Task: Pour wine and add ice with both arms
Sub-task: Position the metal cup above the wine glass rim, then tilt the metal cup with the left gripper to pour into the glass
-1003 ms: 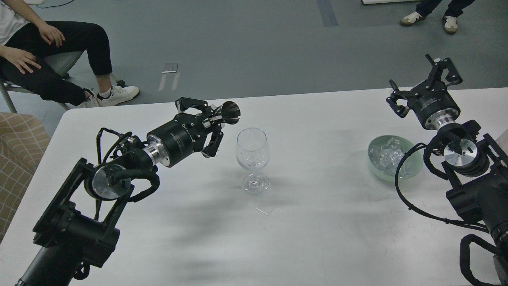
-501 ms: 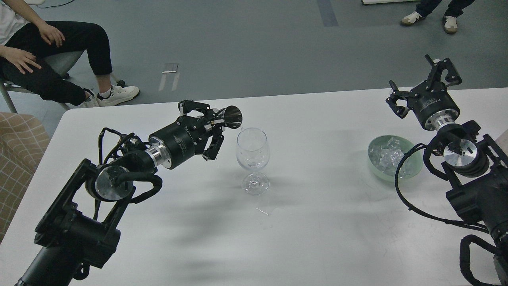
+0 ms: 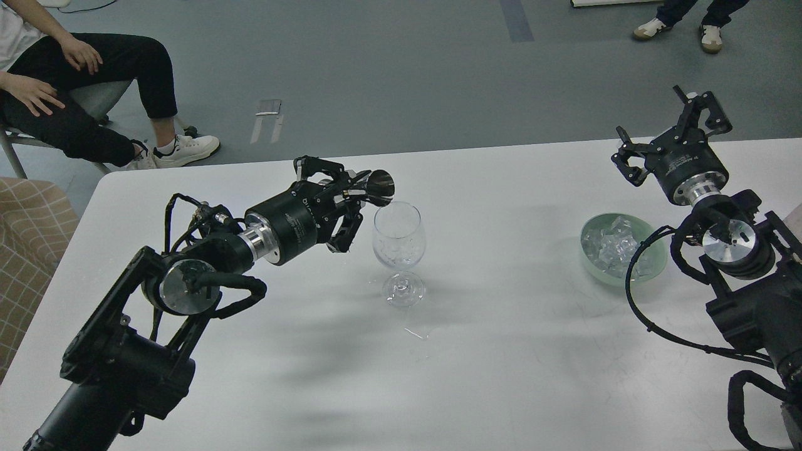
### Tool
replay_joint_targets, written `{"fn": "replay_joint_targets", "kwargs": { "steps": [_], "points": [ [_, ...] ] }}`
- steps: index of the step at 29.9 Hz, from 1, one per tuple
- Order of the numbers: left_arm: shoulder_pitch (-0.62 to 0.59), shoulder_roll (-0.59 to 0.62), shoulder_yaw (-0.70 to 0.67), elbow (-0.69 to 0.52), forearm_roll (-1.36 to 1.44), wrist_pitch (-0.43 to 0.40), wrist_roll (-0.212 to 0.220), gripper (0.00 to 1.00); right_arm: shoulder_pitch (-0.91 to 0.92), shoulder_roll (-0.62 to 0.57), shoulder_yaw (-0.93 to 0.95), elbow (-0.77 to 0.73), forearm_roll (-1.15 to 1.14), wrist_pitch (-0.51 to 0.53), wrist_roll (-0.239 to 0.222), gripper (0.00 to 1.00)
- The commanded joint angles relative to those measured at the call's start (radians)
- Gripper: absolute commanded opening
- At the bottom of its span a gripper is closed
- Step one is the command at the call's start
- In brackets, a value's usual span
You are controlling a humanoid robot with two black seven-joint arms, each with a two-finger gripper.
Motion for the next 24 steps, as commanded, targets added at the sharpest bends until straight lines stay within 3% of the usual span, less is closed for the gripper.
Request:
{"fn": "replay_joint_targets", "kwargs": {
  "steps": [1,24],
  "points": [
    [0.001,0.002,0.0,0.0,0.038,-0.005,0.0,0.0,-0.001,0.0,0.002,0.0,0.0,0.0,0.0,1.0],
    [-0.012,0.007,0.009,-0.031,0.142,-0.02,0.0,0.0,-0.001,0.0,0.003,0.0,0.0,0.002,0.0,1.0]
  ]
}}
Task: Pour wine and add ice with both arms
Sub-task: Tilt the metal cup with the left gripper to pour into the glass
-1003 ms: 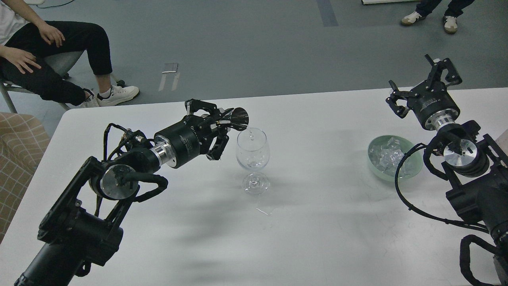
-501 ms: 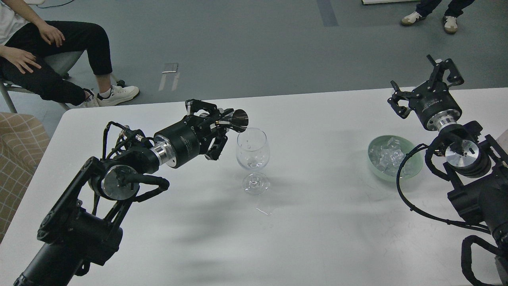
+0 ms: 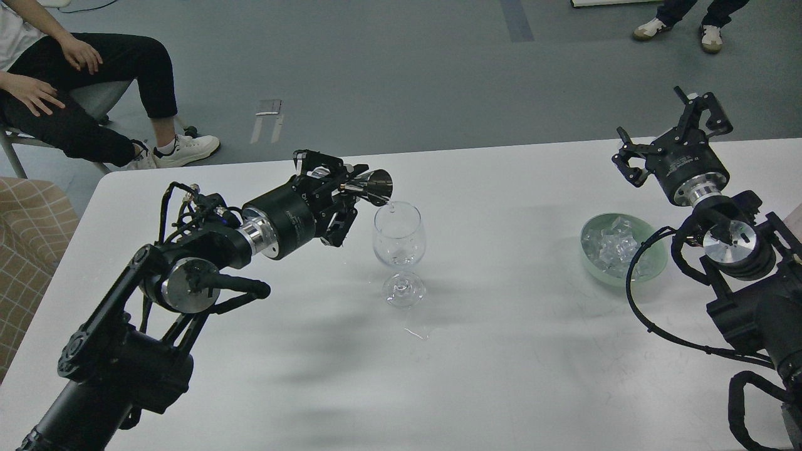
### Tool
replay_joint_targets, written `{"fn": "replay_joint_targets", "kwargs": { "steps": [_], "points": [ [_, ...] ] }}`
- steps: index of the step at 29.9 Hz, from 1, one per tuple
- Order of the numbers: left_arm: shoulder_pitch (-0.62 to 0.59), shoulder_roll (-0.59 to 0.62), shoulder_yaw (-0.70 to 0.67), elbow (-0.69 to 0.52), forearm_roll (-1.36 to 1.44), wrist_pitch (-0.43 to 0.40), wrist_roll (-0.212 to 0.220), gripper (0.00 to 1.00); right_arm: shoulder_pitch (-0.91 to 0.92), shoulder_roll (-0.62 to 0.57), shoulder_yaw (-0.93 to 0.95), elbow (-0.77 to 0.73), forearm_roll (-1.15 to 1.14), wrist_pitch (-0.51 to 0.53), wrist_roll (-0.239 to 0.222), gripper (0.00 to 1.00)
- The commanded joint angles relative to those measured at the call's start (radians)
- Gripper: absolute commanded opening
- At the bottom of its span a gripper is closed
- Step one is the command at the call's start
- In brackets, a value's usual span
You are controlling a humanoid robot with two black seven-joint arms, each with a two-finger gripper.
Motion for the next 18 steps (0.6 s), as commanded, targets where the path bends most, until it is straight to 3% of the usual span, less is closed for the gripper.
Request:
{"fn": "replay_joint_targets", "kwargs": {
  "steps": [1,18],
  "points": [
    [0.0,0.009,0.014,-0.014,0.005,-0.002,0.0,0.0,0.001,0.0,0.001,0.0,0.0,0.001,0.0,1.0],
    [-0.001,0.031,0.038,-0.031,0.133,-0.033,0.0,0.0,-0.001,0.0,0.001,0.0,0.002,0.001,0.0,1.0]
  ]
}}
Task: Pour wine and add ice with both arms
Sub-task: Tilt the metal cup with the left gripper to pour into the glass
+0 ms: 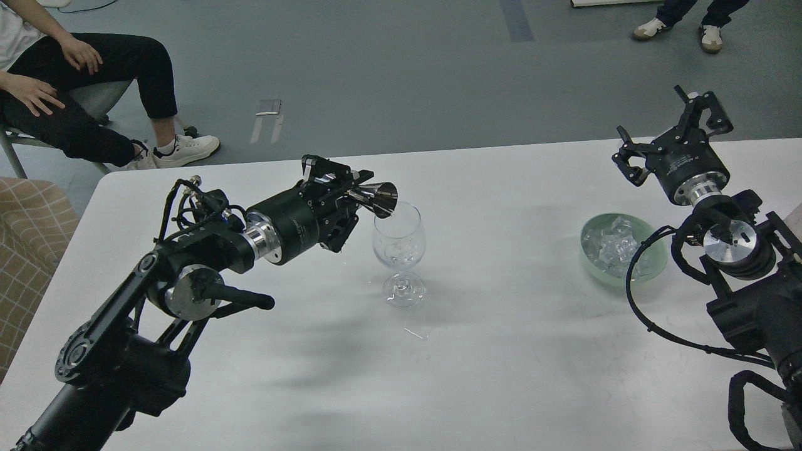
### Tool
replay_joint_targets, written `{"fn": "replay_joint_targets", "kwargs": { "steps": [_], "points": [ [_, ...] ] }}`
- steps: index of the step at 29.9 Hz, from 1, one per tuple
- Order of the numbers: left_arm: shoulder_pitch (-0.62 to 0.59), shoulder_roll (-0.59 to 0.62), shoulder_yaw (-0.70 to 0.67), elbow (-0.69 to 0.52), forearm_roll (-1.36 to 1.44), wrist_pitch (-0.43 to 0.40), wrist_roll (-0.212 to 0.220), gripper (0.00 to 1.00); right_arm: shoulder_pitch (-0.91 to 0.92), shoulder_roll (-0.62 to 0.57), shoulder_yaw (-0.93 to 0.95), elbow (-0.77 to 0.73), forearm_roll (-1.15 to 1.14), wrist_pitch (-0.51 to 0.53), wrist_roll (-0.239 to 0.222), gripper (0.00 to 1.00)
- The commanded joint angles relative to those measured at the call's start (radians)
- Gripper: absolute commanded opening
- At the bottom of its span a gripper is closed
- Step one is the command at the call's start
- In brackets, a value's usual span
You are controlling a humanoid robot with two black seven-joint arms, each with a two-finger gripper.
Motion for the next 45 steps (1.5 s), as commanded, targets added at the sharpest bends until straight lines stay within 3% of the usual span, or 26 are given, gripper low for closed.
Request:
{"fn": "replay_joint_targets", "kwargs": {
  "steps": [1,45],
  "points": [
    [0.001,0.005,0.0,0.0,0.014,-0.004,0.0,0.0,-0.002,0.0,0.0,0.0,0.0,0.0,0.0,1.0],
    [-0.03,0.019,0.019,-0.072,0.216,-0.041,0.0,0.0,-0.005,-0.014,0.001,0.002,0.0,0.001,0.006,1.0]
  ]
}}
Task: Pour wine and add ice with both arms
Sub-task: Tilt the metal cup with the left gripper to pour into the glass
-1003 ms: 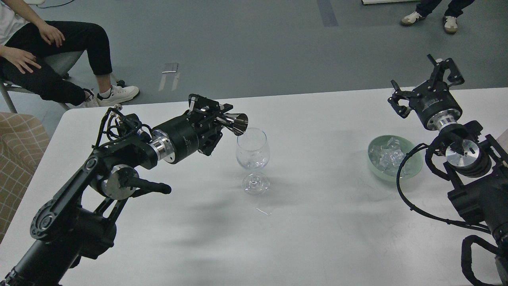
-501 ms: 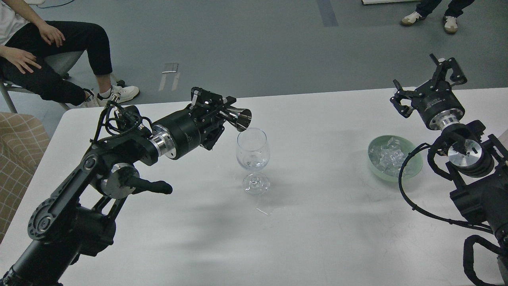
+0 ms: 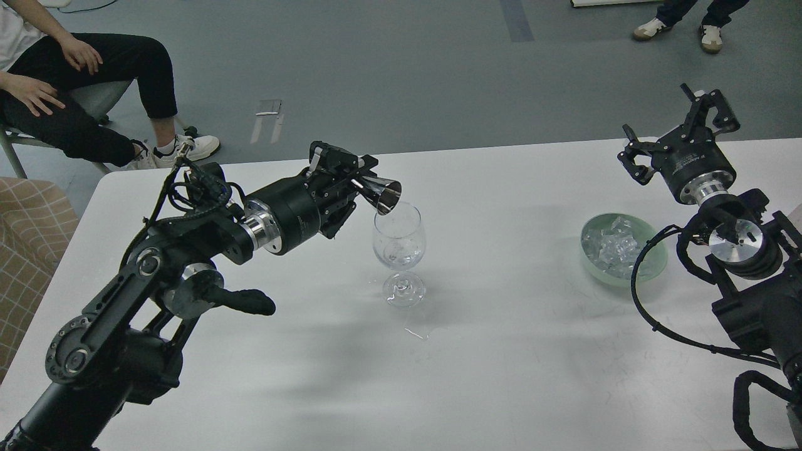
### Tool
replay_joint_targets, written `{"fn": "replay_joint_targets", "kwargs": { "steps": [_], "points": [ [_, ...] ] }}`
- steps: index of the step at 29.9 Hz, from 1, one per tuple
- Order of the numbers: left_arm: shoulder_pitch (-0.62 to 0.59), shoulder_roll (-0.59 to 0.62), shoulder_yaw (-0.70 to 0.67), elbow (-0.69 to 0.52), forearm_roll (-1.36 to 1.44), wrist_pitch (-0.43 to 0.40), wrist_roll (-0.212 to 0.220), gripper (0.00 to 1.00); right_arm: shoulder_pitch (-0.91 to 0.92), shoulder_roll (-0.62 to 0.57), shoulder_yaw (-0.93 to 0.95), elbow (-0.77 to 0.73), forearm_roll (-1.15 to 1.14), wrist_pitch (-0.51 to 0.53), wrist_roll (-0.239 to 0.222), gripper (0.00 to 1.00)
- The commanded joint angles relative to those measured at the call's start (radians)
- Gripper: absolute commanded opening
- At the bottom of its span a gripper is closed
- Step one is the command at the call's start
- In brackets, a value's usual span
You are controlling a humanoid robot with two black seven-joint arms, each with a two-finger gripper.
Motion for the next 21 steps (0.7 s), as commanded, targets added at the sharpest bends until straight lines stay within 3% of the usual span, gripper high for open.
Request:
{"fn": "replay_joint_targets", "kwargs": {
  "steps": [1,21],
  "points": [
    [-0.003,-0.002,-0.001,0.0,0.028,-0.002,0.0,0.0,-0.001,0.0,0.0,-0.001,0.0,0.0,0.003,1.0],
    [-0.035,0.0,0.026,-0.034,0.169,-0.034,0.0,0.0,-0.007,0.0,0.001,-0.001,0.0,0.001,0.011,1.0]
  ]
}}
